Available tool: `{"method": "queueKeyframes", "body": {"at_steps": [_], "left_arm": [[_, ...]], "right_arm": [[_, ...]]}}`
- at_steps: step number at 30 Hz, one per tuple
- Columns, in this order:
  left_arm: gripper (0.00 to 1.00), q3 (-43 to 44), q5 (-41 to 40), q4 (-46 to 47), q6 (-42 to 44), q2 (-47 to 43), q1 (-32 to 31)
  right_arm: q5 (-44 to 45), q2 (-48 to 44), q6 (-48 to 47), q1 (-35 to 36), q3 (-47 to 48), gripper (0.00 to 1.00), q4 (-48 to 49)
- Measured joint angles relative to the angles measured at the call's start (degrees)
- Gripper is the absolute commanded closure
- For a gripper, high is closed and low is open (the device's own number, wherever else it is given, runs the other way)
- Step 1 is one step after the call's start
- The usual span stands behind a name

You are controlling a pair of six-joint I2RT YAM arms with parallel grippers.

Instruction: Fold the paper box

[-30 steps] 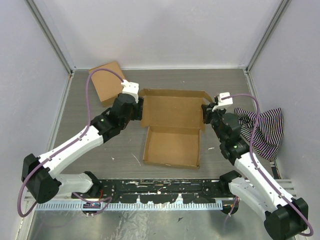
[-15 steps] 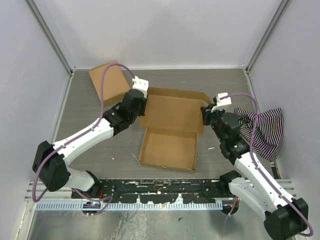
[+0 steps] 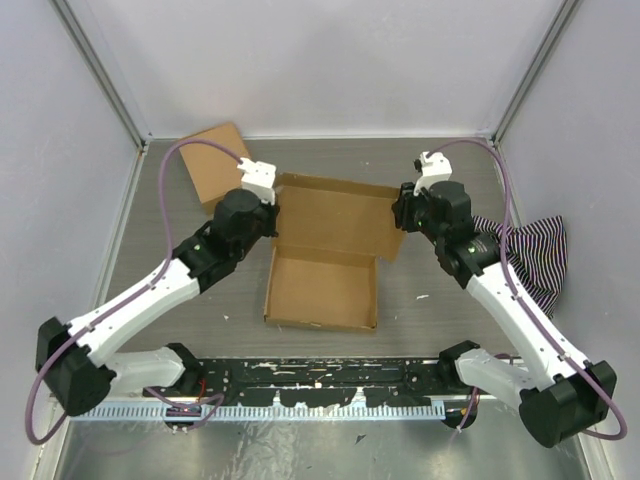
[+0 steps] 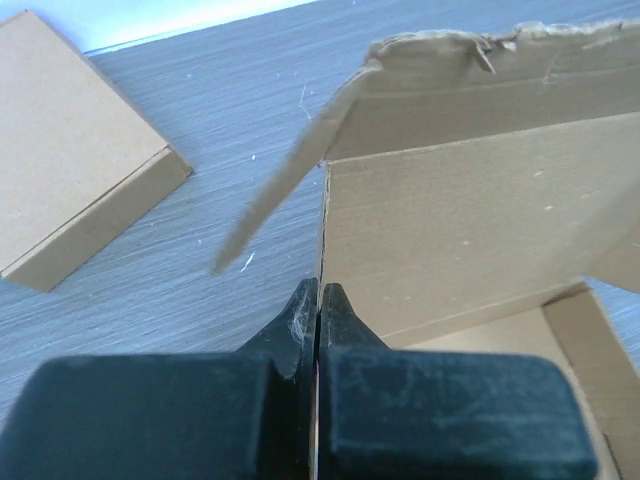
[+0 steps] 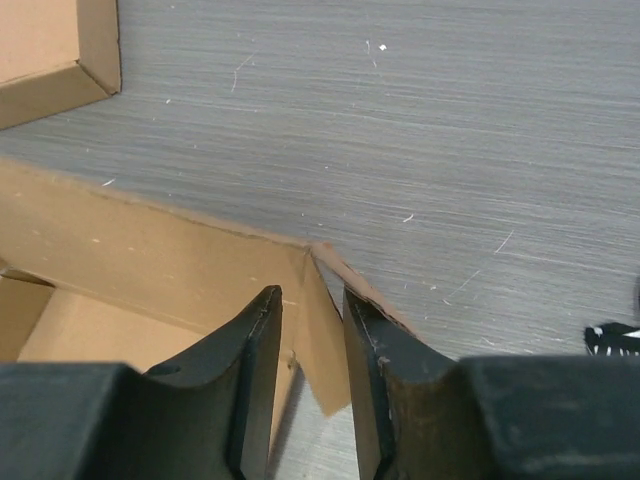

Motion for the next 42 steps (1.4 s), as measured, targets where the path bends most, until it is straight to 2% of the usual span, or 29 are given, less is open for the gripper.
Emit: {"method": "queueKeyframes", "body": {"at_steps": [4, 13, 15, 19, 24, 34, 42], "left_arm": [[1.0, -6.0, 0.8, 4.7, 0.1, -6.9, 0.0], [1.0, -14.8, 2.6, 14.2, 0.8, -10.6, 0.1], [1.0, -15.7, 3.2, 15.4, 0.8, -10.7, 0.1], [1.0, -16.8, 4.2, 17.0, 0.8, -10.7, 0.0], [1.0, -16.9, 4.9, 17.7, 0.8, -10.6, 0.0], [1.0, -13.1, 4.7, 18.7, 0.8, -5.2, -0.1], [1.0, -6.3, 3.1, 23.2, 3.4, 2.4, -0.1]], "right_arm": [[0.0, 3.5, 0.3, 0.0, 5.8, 0.62, -6.5], [1.0, 6.4, -0.3, 0.0, 8.2, 0.61, -11.7], [0.9, 7.0, -0.3, 0.0, 8.2, 0.65, -12.2], [-0.2, 8.6, -0.5, 0.0, 8.2, 0.9, -13.0], [-2.5, 10.0, 1.0, 0.0, 8.2, 0.99, -12.5], [2.3, 9.9, 3.4, 0.0, 8.2, 0.99, -9.9], [10.0, 7.9, 2.1, 0.0, 6.7, 0.99, 2.2]]}}
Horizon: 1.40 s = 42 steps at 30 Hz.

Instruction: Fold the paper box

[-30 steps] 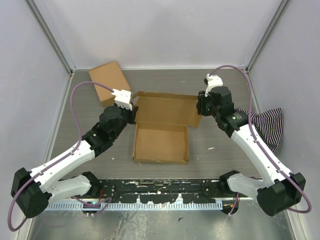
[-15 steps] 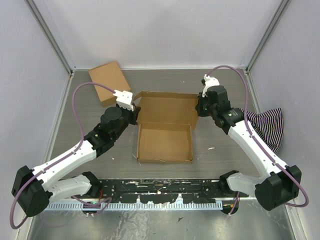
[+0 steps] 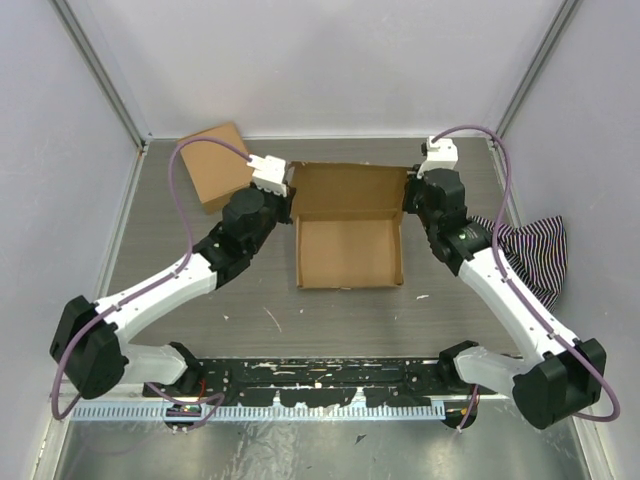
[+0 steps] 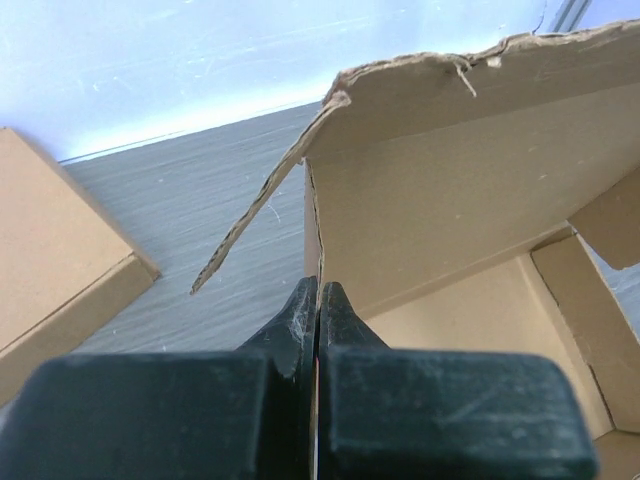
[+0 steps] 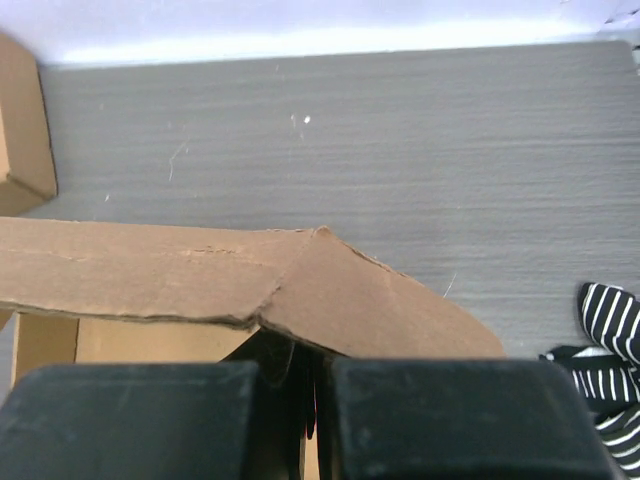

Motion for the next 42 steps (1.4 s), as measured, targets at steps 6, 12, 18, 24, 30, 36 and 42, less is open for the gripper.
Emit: {"method": "queueKeyframes", "body": {"at_steps": [6, 12, 18, 24, 30, 36, 42], "left_arm": [[1.0, 1.0, -0.8, 3.5, 1.4, 5.9, 0.0], [1.0, -1.7, -1.4, 4.6, 0.0, 7.1, 0.0], [1.0, -5.5, -1.4, 5.6, -3.4, 6.0, -0.5], [0.92, -10.3, -1.5, 6.0, -7.1, 2.1, -1.5], [0.57, -13.0, -1.0, 2.6, -10.4, -1.8, -2.9], [0.42, -17.4, -1.6, -4.1, -14.7, -10.3, -4.6], [0.41, -18.8, -2.4, -15.0, -19.0, -24.2, -4.9]], "right_arm": [[4.8, -1.1, -1.1, 0.9, -8.9, 0.99, 12.6], [8.3, -2.1, -0.7, 3.8, -18.9, 0.99, 21.4], [10.8, -7.5, 1.5, 6.7, -23.7, 0.99, 22.7], [13.6, -12.8, 4.6, 10.4, -27.9, 0.98, 22.4], [15.2, -15.0, 7.7, 12.8, -29.6, 0.97, 20.9], [17.1, -15.2, 11.9, 16.3, -29.8, 0.96, 16.6], [20.3, -13.8, 16.5, 21.0, -30.1, 0.9, 10.6]]}}
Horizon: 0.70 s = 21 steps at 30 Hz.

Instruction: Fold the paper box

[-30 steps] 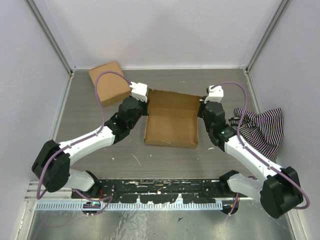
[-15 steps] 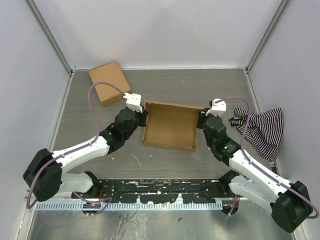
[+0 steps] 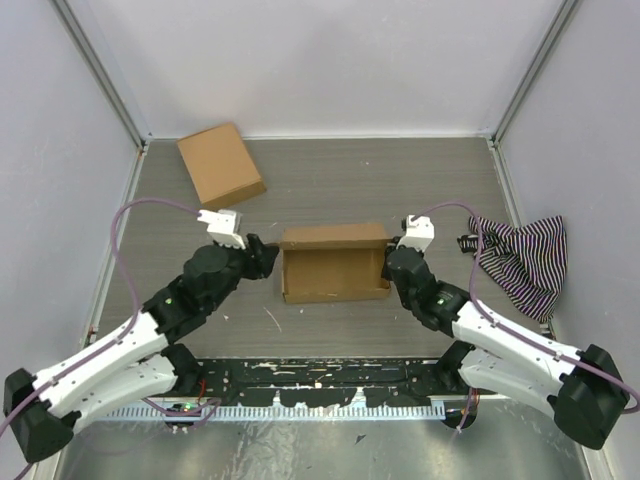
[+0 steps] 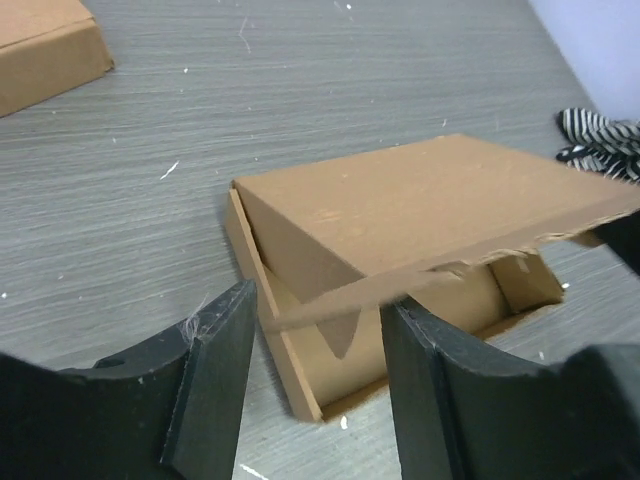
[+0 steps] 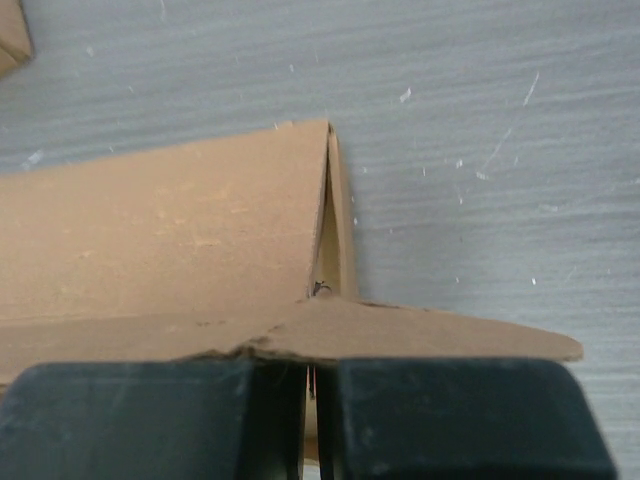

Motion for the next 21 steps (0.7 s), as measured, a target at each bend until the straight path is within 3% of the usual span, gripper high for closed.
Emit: {"method": "queueKeyframes", "body": {"at_steps": [7, 14, 18, 21], "left_arm": [[0.4, 0.0, -0.5, -12.8, -4.1, -10.8, 0.0], [0.39, 1.0, -0.7, -20.7, -7.0, -11.6, 0.0], [0.37, 3.1, -0.7, -21.2, -7.6, -7.3, 0.0], [0.35, 3.8, -0.9, -20.5, -7.8, -2.5, 0.0]], "right_arm": [[0.5, 2.0, 6.5, 4.0, -0.1, 0.43, -11.6], [-8.6, -6.8, 11.6, 6.5, 2.4, 0.25, -27.5], [-12.4, -16.7, 14.1, 6.7, 5.6, 0.14, -33.7], [-10.5, -19.3, 14.9, 6.7, 9.9, 0.07, -36.6]]}}
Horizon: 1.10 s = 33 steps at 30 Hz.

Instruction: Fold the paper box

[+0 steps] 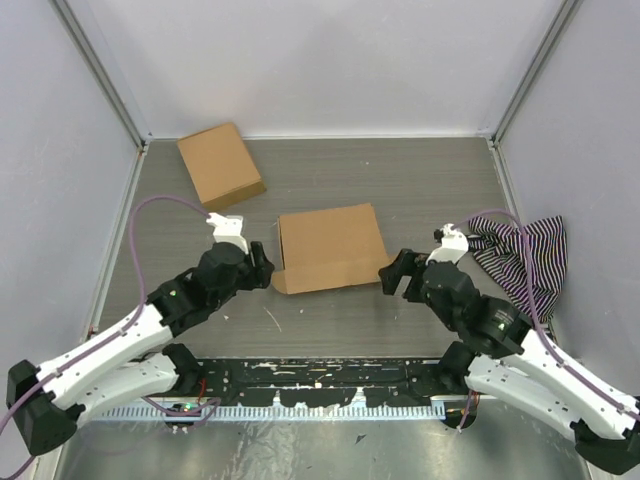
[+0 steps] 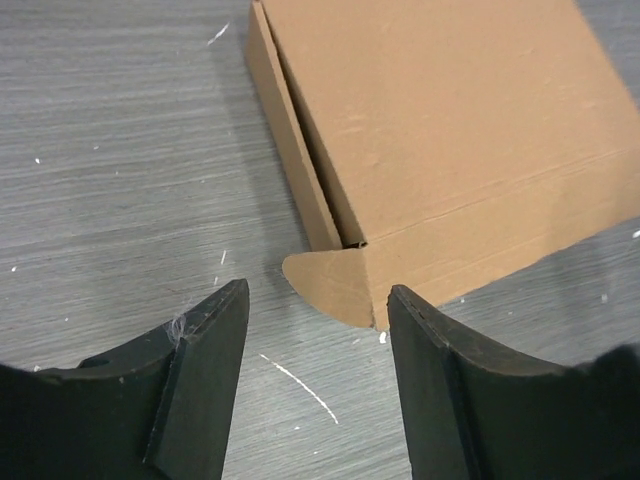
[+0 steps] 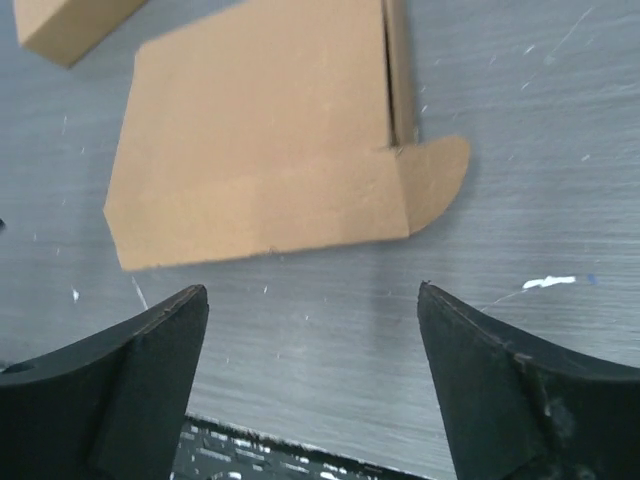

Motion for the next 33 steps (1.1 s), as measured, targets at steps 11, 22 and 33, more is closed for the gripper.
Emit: {"method": "queueKeyframes", "body": {"at_steps": [11, 22, 33], "left_arm": [[0.3, 4.9, -1.6, 4.1, 1.4, 19.4, 1.0], [0.34, 15.9, 3.5, 7.9, 1.8, 41.2, 7.6], [0.38, 21.6, 7.5, 8.7, 3.4, 49.2, 8.2]], "right_arm": [[4.4, 33.1, -9.7, -11.0, 11.5, 0.15, 8.9], [-13.4, 56.0, -18.0, -23.0, 15.3, 0.3, 21.4], [-18.9, 53.1, -16.1, -23.9, 7.8, 0.36, 32.4]]}}
